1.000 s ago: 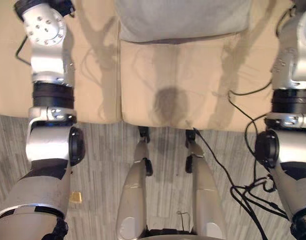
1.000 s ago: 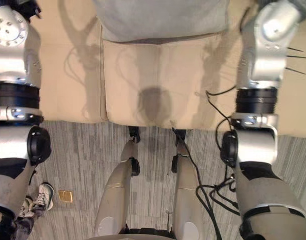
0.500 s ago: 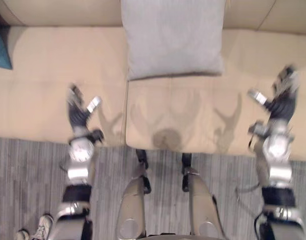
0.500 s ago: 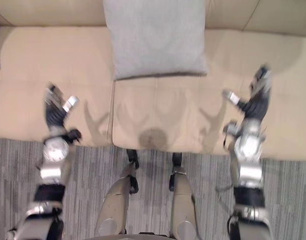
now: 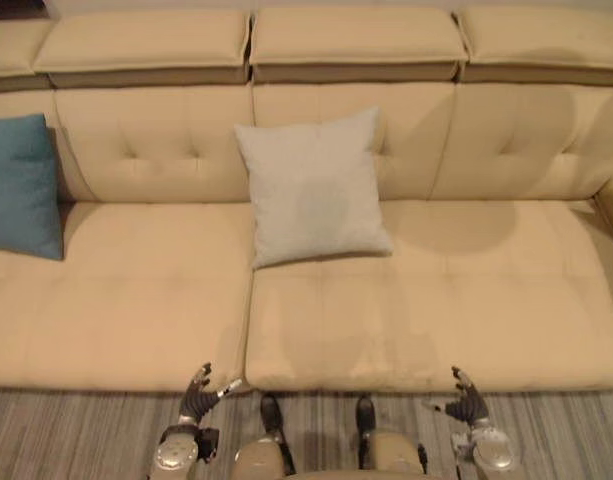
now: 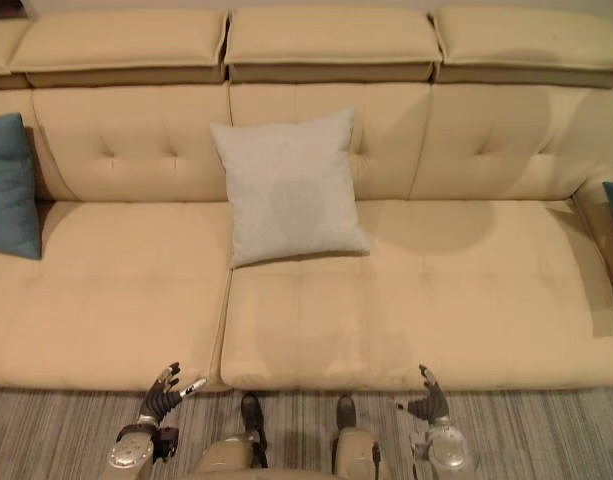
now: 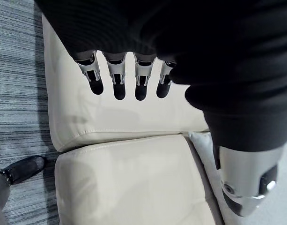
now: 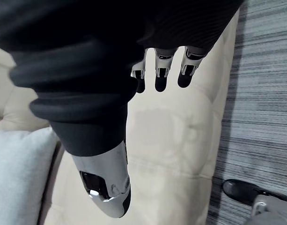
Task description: Pick up cushions and gather them together orderly.
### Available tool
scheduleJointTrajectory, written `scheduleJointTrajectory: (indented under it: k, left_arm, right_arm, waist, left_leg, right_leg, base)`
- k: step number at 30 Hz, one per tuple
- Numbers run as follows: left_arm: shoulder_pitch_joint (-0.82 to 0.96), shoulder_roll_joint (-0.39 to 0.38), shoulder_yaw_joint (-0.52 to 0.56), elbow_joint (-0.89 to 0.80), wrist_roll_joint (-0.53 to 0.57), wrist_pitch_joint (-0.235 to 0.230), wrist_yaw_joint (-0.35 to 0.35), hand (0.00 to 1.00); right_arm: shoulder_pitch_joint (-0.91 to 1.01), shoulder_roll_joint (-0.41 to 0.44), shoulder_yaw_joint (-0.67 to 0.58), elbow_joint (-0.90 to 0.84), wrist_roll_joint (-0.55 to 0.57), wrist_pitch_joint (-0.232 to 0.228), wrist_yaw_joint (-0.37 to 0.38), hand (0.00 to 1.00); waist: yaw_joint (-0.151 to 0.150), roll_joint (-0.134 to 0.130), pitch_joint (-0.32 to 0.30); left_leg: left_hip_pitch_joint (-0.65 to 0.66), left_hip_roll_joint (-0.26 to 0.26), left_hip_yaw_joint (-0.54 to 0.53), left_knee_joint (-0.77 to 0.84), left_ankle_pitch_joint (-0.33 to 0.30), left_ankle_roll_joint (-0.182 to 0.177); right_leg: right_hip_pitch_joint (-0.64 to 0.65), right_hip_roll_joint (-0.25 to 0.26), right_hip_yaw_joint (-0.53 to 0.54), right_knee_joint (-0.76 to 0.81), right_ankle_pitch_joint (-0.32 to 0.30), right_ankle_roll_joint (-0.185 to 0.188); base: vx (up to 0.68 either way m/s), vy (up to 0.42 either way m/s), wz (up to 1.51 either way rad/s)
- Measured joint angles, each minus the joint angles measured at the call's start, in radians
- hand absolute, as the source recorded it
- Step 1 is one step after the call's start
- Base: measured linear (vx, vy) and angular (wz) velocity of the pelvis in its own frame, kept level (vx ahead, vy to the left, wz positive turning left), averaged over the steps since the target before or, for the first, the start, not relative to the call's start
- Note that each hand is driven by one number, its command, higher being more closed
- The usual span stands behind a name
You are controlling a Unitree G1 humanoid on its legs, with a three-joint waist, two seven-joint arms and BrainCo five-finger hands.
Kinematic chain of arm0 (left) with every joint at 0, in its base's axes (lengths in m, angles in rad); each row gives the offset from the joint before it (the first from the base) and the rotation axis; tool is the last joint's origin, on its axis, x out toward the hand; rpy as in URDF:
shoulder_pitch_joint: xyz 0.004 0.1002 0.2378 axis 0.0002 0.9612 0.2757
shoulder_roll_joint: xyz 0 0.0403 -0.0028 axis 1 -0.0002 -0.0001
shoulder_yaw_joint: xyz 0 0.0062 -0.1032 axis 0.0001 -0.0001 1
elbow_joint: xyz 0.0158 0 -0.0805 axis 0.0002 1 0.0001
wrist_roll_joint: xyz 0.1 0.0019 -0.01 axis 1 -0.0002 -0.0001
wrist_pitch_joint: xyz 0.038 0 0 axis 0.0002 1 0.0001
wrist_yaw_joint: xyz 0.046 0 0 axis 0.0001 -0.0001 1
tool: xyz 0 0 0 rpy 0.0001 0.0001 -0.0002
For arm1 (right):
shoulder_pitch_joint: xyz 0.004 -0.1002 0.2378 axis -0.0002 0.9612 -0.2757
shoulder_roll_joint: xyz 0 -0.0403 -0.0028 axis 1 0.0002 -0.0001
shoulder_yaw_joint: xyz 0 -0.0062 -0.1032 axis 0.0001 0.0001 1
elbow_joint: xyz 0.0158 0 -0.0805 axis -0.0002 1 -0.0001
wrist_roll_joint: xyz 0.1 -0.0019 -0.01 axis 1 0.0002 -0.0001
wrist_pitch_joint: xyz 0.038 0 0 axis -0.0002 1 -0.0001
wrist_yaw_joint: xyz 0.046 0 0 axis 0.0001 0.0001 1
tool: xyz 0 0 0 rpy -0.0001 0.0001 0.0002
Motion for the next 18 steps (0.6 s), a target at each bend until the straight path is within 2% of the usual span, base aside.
scheduleJointTrajectory:
  k: [4,5,6,7,8,9,10,11,12,13,14,15,16,17,18]
  left_arm:
    - [0.005,0.011,0.000,0.016,-0.002,0.000,0.000,0.00]
    - [0.000,0.020,-0.002,0.013,-0.002,-0.001,0.000,0.00]
    - [-0.009,0.024,0.000,0.008,-0.003,0.000,0.000,0.00]
    - [-0.009,0.015,0.005,-0.003,-0.005,-0.001,0.002,0.00]
    - [-0.014,0.014,0.006,-0.012,-0.011,0.000,0.003,0.00]
    - [-0.004,0.019,0.006,-0.023,-0.021,0.000,0.003,0.00]
    - [0.000,0.017,0.005,-0.028,-0.023,0.001,0.003,0.00]
    - [0.022,0.016,0.005,-0.052,-0.024,0.000,0.004,0.00]
    - [0.039,0.015,0.005,-0.072,-0.024,0.000,0.003,0.00]
    - [0.041,0.015,0.005,-0.076,-0.024,0.000,0.003,0.00]
    - [0.037,0.012,0.006,-0.084,-0.026,0.001,0.003,0.00]
    - [0.032,-0.011,-0.006,-0.087,-0.038,0.001,0.004,0.00]
    - [0.028,-0.018,-0.013,-0.086,-0.039,0.002,0.002,0.00]
    - [0.019,-0.044,-0.027,-0.083,-0.041,0.006,0.002,0.00]
    - [0.015,-0.050,-0.042,-0.083,-0.041,0.008,0.002,0.00]
  right_arm:
    - [-0.008,-0.008,0.015,0.016,0.003,0.004,0.007,0.00]
    - [-0.014,-0.009,0.028,0.011,0.008,0.004,0.006,0.00]
    - [-0.014,-0.012,0.040,0.003,0.020,0.002,0.006,0.00]
    - [-0.025,-0.017,0.043,0.008,0.037,0.002,0.006,0.00]
    - [-0.038,-0.007,0.046,0.017,0.046,0.012,0.006,0.00]
    - [-0.011,0.000,0.065,0.017,0.053,0.019,0.006,0.00]
    - [-0.003,0.002,0.073,0.017,0.054,0.019,0.007,0.00]
    - [0.004,0.002,0.096,0.017,0.055,0.018,0.008,0.00]
    - [0.001,0.002,0.116,0.015,0.056,0.015,0.009,0.00]
    - [-0.001,0.002,0.120,0.013,0.059,0.014,0.009,0.00]
    - [-0.015,-0.003,0.120,0.010,0.077,0.011,0.007,0.00]
    - [-0.039,-0.018,0.120,0.008,0.087,0.011,0.004,0.00]
    - [-0.051,-0.023,0.120,0.008,0.091,0.011,0.002,0.00]
    - [-0.083,-0.044,0.118,0.012,0.094,0.012,-0.004,0.00]
    - [-0.089,-0.049,0.113,0.013,0.097,0.014,-0.010,0.00]
  waist:
    - [0.000,-0.026,0.003]
    - [-0.002,-0.036,0.000]
    - [0.001,-0.048,0.000]
    - [0.014,-0.021,0.006]
    - [0.009,-0.017,0.018]
    - [0.012,-0.009,0.023]
    - [0.013,-0.010,0.022]
    - [0.015,-0.018,0.014]
    - [0.017,-0.032,0.005]
    - [0.022,-0.037,0.002]
    - [0.040,-0.042,-0.004]
    - [0.062,-0.028,-0.013]
    - [0.069,-0.017,-0.010]
    - [0.066,0.041,0.014]
    - [0.062,0.059,0.022]
  left_leg:
    - [-0.020,0.001,0.043,0.040,-0.012,0.009]
    - [-0.075,0.004,0.046,0.106,-0.037,0.022]
    - [-0.124,0.004,0.043,0.174,-0.057,0.051]
    - [-0.151,0.052,0.050,0.195,-0.073,0.057]
    - [-0.159,0.064,0.048,0.225,-0.077,0.063]
    - [-0.141,0.068,0.037,0.232,-0.081,0.069]
    - [-0.133,0.068,0.033,0.232,-0.079,0.068]
    - [-0.132,0.067,0.024,0.234,-0.071,0.064]
    - [-0.148,0.067,0.016,0.235,-0.050,0.055]
    - [-0.162,0.069,0.012,0.236,-0.038,0.054]
    - [-0.204,0.079,0.009,0.232,-0.010,0.037]
    - [-0.246,0.091,0.006,0.196,0.021,0.027]
    - [-0.260,0.096,-0.003,0.173,0.021,0.025]
    - [-0.278,0.118,-0.045,0.120,0.015,0.009]
    - [-0.277,0.125,-0.062,0.082,-0.020,-0.047]
  right_leg:
    - [-0.028,0.001,0.053,-0.006,0.043,0.022]
    - [-0.053,-0.002,0.065,-0.001,0.063,0.029]
    - [-0.093,-0.003,0.083,0.014,0.085,0.047]
    - [-0.119,0.010,0.065,0.056,0.086,0.046]
    - [-0.181,0.001,0.005,0.311,-0.025,-0.027]
    - [-0.176,-0.020,-0.032,0.560,-0.115,-0.029]
    - [-0.162,-0.027,-0.035,0.622,-0.136,-0.021]
    - [-0.119,-0.042,-0.037,0.703,-0.170,0.007]
    - [-0.059,-0.052,-0.029,0.700,-0.199,0.033]
    - [-0.044,-0.051,-0.024,0.671,-0.225,0.043]
    - [-0.029,-0.033,-0.013,0.566,-0.298,0.040]
    - [-0.031,-0.001,-0.030,0.446,-0.347,-0.015]
    - [-0.032,0.012,-0.039,0.404,-0.362,-0.033]
    - [-0.040,0.053,-0.056,0.354,-0.325,-0.053]
    - [-0.050,0.067,-0.067,0.335,-0.299,-0.067]
  base:
    - [-0.03,0.016,-0.32]
    - [-0.06,0.046,-0.44]
    - [-0.10,0.013,-0.52]
    - [-0.16,0.026,-0.46]
    - [-0.18,-0.025,-0.18]
    - [-0.15,-0.015,0.07]
    - [-0.14,-0.080,0.17]
    - [-0.18,-0.136,0.20]
    - [-0.19,-0.165,0.21]
    - [-0.28,-0.273,0.09]
    - [-0.32,-0.276,-0.20]
    - [-0.35,-0.273,-0.31]
    - [-0.34,-0.164,-0.28]
    - [-0.29,-0.104,-0.03]
    - [-0.36,-0.103,0.07]
